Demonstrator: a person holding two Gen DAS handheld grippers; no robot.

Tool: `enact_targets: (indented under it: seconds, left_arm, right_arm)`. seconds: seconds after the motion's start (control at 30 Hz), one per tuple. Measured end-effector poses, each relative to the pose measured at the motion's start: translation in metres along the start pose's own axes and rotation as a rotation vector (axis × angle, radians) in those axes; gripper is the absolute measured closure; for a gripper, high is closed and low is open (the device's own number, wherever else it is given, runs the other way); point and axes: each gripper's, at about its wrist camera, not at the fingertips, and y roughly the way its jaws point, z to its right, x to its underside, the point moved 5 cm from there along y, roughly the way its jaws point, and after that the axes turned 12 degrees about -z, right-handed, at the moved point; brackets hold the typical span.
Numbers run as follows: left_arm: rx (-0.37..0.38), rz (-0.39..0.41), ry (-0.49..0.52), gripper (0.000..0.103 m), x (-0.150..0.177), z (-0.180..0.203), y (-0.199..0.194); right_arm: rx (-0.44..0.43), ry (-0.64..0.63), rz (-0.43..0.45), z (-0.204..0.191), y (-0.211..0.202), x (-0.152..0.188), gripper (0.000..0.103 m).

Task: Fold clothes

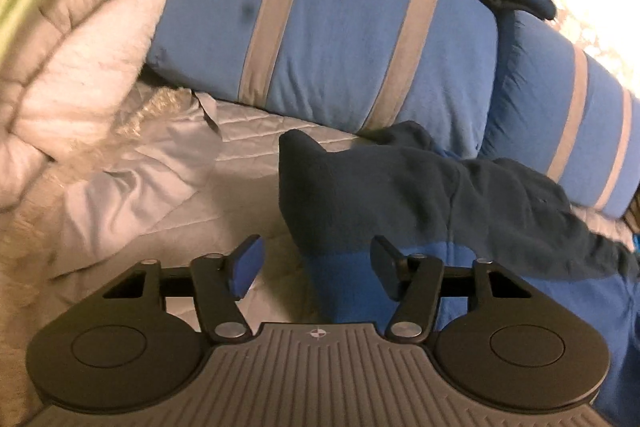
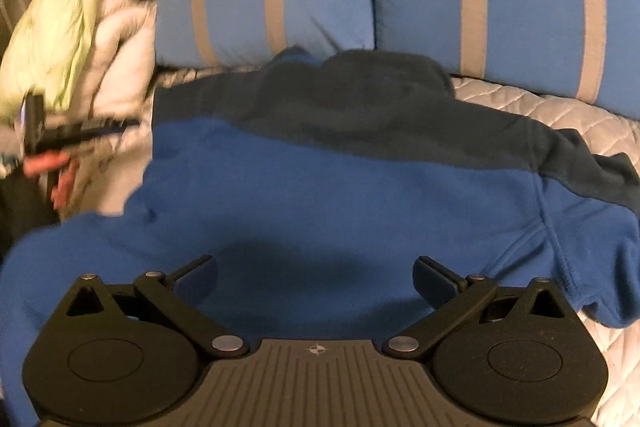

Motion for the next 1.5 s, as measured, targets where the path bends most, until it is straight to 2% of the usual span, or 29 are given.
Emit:
enact_targets:
  seconds: [0.07, 0.13, 0.2, 0.3, 0.5, 0.57, 0.67, 0.73, 0.87, 0.93, 1.0, 1.1, 1.17, 1.23, 1.37, 1.5]
  left_arm:
    - [0.012, 0.004, -0.011, 0.045, -0.003, -0.003, 0.013]
    - [0.022, -0.004, -0.011, 0.054, -0.006, -0.004, 0.024]
    - [0.041, -0.025, -0.019, 0.085, -0.007, -0.004, 0.036]
    - [0.039, -0.038, -0.034, 0.098, -0.007, -0.002, 0.042]
    - [0.115, 0.024, 0.039, 0.099, -0.015, 0.031, 0.003]
    - [0.144, 0.05, 0.121, 0.099, -0.018, 0.057, -0.018]
    - [0.185, 0.075, 0.297, 0.099, -0.014, 0.111, -0.046]
    - [0.242, 0.069, 0.387, 0.099, -0.007, 0.148, -0.057]
    - [0.429, -0.009, 0.556, 0.097, 0.017, 0.211, -0.066]
    - [0.474, -0.041, 0.635, 0.091, 0.028, 0.231, -0.068]
    - [0.464, -0.041, 0.645, 0.069, 0.029, 0.228, -0.069]
    - [0.431, -0.027, 0.625, 0.056, 0.025, 0.214, -0.071]
    - [0.409, -0.018, 0.612, 0.055, 0.022, 0.205, -0.072]
    - [0.382, 0.0, 0.536, 0.055, 0.01, 0.189, -0.072]
    - [0.34, 0.066, 0.286, 0.05, -0.018, 0.133, -0.068]
    - [0.309, 0.047, 0.222, 0.037, -0.021, 0.115, -0.055]
  right_arm:
    - [0.014, -0.013, -0.016, -0.003, 0.007, 0.006, 0.0]
    - [0.006, -0.017, -0.029, -0.003, 0.011, 0.008, 0.0]
    - [0.003, -0.021, -0.037, -0.005, 0.014, 0.008, 0.0]
    - [0.002, -0.021, -0.047, -0.006, 0.018, 0.007, 0.0]
    - [-0.006, 0.01, -0.056, -0.005, 0.019, 0.007, 0.0]
    - [-0.002, 0.008, -0.055, -0.006, 0.019, 0.006, 0.0]
    - [0.001, 0.007, -0.06, -0.007, 0.021, 0.005, 0.0]
    - [0.001, 0.008, -0.066, -0.007, 0.022, 0.005, 0.0]
    - [-0.007, 0.018, -0.068, -0.005, 0.022, 0.005, 0.0]
    - [-0.015, 0.024, -0.07, -0.004, 0.022, 0.005, 0.0]
    - [-0.023, 0.029, -0.07, -0.002, 0.022, 0.005, 0.0]
    - [-0.039, 0.036, -0.065, 0.0, 0.022, 0.005, 0.0]
    - [-0.05, 0.043, -0.065, 0.001, 0.022, 0.005, 0.0]
    - [-0.061, 0.052, -0.067, 0.003, 0.023, 0.005, 0.0]
    - [-0.077, 0.065, -0.067, 0.004, 0.023, 0.004, 0.0]
    - [-0.09, 0.078, -0.065, 0.006, 0.024, 0.004, 0.0]
